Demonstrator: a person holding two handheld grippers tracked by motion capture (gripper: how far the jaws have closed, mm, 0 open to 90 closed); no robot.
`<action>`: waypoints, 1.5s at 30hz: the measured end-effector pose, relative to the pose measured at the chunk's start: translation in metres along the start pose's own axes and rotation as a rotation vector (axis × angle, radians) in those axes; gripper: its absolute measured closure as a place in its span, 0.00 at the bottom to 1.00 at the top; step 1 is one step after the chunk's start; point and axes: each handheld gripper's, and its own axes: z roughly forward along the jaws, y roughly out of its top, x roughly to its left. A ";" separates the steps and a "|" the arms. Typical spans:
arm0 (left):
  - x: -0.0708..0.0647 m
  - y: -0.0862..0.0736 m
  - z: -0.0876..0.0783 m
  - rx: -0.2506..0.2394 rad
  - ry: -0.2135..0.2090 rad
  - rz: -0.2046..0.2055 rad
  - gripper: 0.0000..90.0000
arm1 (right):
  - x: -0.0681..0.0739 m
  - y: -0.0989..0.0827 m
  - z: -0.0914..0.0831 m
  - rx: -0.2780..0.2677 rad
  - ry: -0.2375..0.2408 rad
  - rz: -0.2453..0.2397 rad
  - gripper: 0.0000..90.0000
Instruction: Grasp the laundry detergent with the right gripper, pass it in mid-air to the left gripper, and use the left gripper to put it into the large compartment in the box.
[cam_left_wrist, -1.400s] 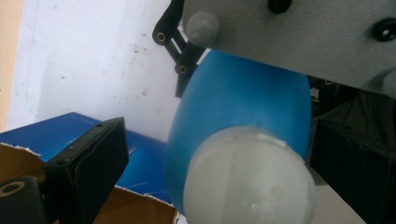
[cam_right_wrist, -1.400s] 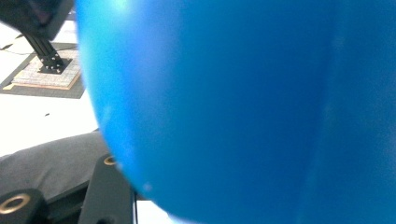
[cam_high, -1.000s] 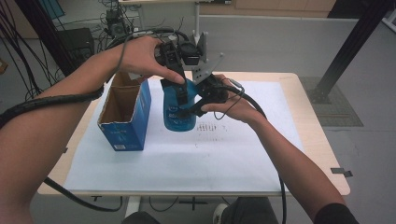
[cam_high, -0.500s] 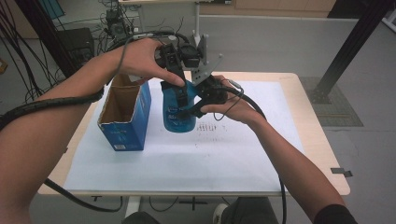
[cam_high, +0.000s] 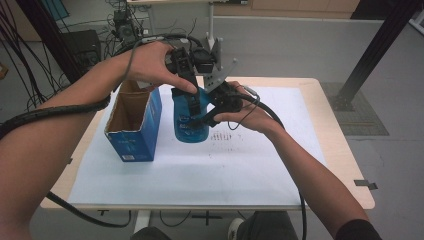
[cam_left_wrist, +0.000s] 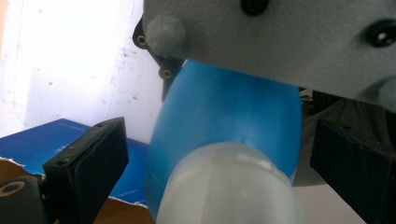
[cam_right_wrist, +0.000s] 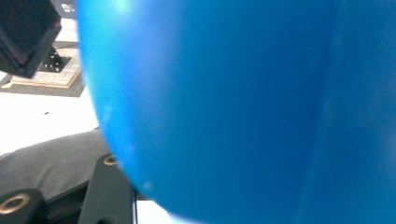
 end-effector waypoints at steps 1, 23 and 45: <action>0.000 0.000 0.000 0.002 0.001 0.001 0.06 | 0.000 0.000 0.000 0.000 0.001 0.001 0.48; -0.001 0.000 0.000 0.002 -0.002 0.005 0.06 | 0.000 0.000 0.000 0.002 -0.004 -0.005 0.48; -0.003 0.001 0.000 0.009 -0.004 0.014 0.06 | 0.001 0.000 -0.001 0.005 -0.001 0.004 0.48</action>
